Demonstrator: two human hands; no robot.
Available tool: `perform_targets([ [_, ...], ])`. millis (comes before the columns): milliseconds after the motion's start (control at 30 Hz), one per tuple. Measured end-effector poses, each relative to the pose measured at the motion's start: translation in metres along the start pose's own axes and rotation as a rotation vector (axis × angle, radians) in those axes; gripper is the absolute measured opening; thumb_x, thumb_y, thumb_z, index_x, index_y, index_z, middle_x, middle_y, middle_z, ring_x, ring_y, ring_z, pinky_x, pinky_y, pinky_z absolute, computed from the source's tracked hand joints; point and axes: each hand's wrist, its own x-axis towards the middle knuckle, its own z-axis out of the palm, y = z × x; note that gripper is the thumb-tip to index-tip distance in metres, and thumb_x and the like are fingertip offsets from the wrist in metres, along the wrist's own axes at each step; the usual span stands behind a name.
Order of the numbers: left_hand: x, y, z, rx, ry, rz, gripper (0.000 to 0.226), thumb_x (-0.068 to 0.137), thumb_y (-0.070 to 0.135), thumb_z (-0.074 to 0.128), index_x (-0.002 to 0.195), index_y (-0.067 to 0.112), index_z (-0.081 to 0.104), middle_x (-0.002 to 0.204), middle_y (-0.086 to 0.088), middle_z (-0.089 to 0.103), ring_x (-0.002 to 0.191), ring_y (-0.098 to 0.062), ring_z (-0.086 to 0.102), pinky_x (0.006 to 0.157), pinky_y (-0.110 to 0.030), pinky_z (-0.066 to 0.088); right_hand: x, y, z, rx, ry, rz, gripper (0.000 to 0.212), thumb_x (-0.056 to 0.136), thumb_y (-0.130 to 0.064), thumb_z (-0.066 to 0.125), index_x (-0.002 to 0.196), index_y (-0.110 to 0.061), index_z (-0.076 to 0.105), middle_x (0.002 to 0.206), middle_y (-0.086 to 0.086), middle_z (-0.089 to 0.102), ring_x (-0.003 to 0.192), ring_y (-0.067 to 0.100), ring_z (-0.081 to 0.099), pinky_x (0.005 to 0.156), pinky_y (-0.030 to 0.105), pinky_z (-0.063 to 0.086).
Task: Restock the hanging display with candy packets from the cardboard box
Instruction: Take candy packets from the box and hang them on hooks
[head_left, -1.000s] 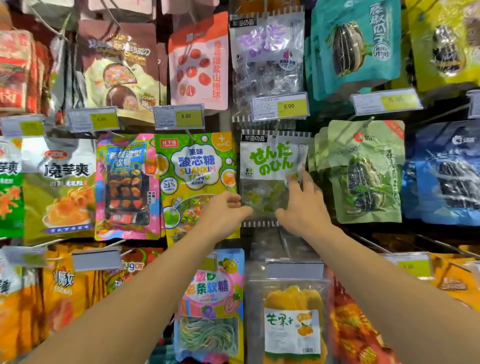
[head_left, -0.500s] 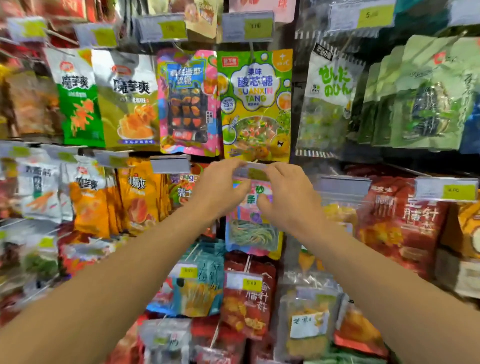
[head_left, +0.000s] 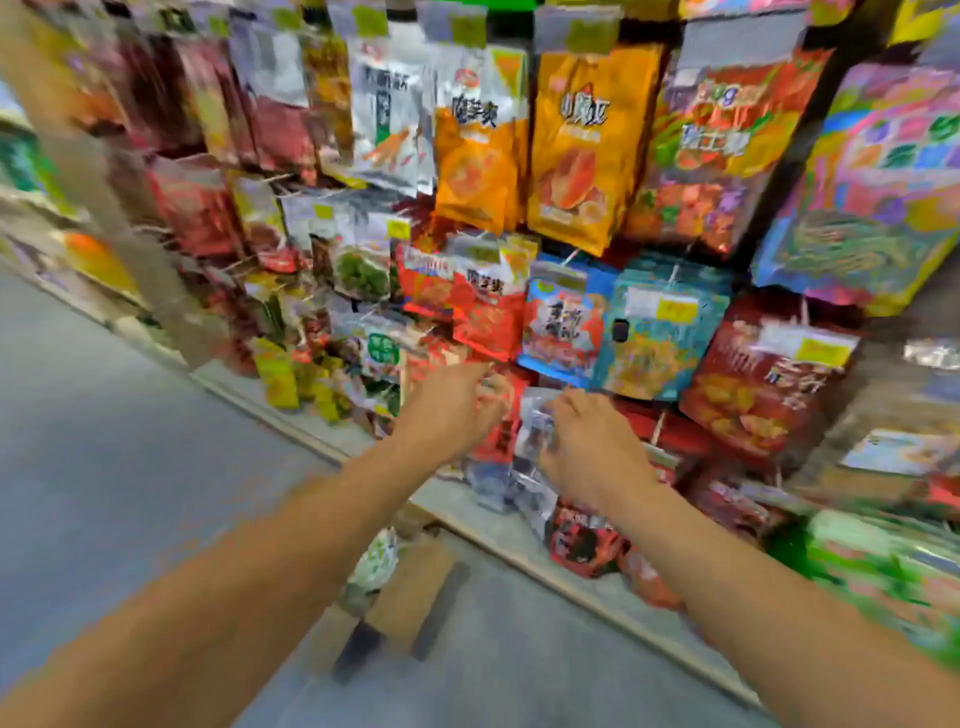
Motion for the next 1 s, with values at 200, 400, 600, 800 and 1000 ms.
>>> perform_targets([
  [200, -0.085, -0.112, 0.026, -0.051, -0.178, -0.277, 0.052, 0.091, 0.036, 0.059, 0.141, 0.023, 0.049, 0.139, -0.001, 0.056, 0.116, -0.023, 0.059, 0.092, -0.033, 0.048, -0.014, -0.083, 0.092, 0.127, -0.322, 0.025, 0.052, 0.091, -0.044, 0.052, 0.134, -0.016, 0.048, 0.133, 0.004, 0.047, 0.125, 0.029, 0.044, 0.100, 0.036, 0.040],
  [400, -0.142, -0.209, 0.033, -0.116, -0.233, -0.563, 0.055, 0.090, 0.028, 0.063, 0.141, 0.014, 0.050, 0.139, -0.008, 0.056, 0.126, -0.025, 0.052, 0.102, -0.027, 0.036, 0.007, -0.157, 0.173, 0.182, -0.566, -0.078, 0.056, 0.092, -0.040, 0.054, 0.142, -0.017, 0.044, 0.141, 0.002, 0.044, 0.129, 0.027, 0.042, 0.102, 0.036, 0.042],
  [600, -0.161, -0.314, 0.033, -0.122, -0.277, -0.802, 0.053, 0.091, 0.031, 0.061, 0.141, 0.022, 0.048, 0.124, -0.010, 0.065, 0.112, -0.029, 0.061, 0.091, -0.033, 0.048, 0.064, -0.208, 0.257, 0.201, -0.753, -0.154, 0.052, 0.095, -0.040, 0.052, 0.140, -0.015, 0.045, 0.139, 0.003, 0.045, 0.130, 0.026, 0.041, 0.099, 0.033, 0.044],
  [800, -0.134, -0.396, 0.054, -0.109, -0.367, -0.906, 0.056, 0.091, 0.034, 0.060, 0.143, 0.019, 0.046, 0.136, -0.008, 0.058, 0.125, -0.025, 0.054, 0.104, -0.034, 0.043, 0.132, -0.240, 0.333, 0.229, -0.920, -0.170, 0.050, 0.094, -0.035, 0.052, 0.139, -0.013, 0.044, 0.135, 0.008, 0.046, 0.124, 0.032, 0.045, 0.097, 0.040, 0.045],
  [1000, -0.088, -0.464, 0.079, -0.116, -0.427, -0.879, 0.056, 0.092, 0.033, 0.058, 0.144, 0.019, 0.045, 0.145, -0.005, 0.050, 0.129, -0.025, 0.050, 0.103, -0.032, 0.040, 0.190, -0.253, 0.395, 0.262, -1.036, -0.057, 0.055, 0.094, -0.033, 0.054, 0.143, -0.013, 0.040, 0.138, 0.010, 0.045, 0.128, 0.034, 0.043, 0.100, 0.043, 0.045],
])
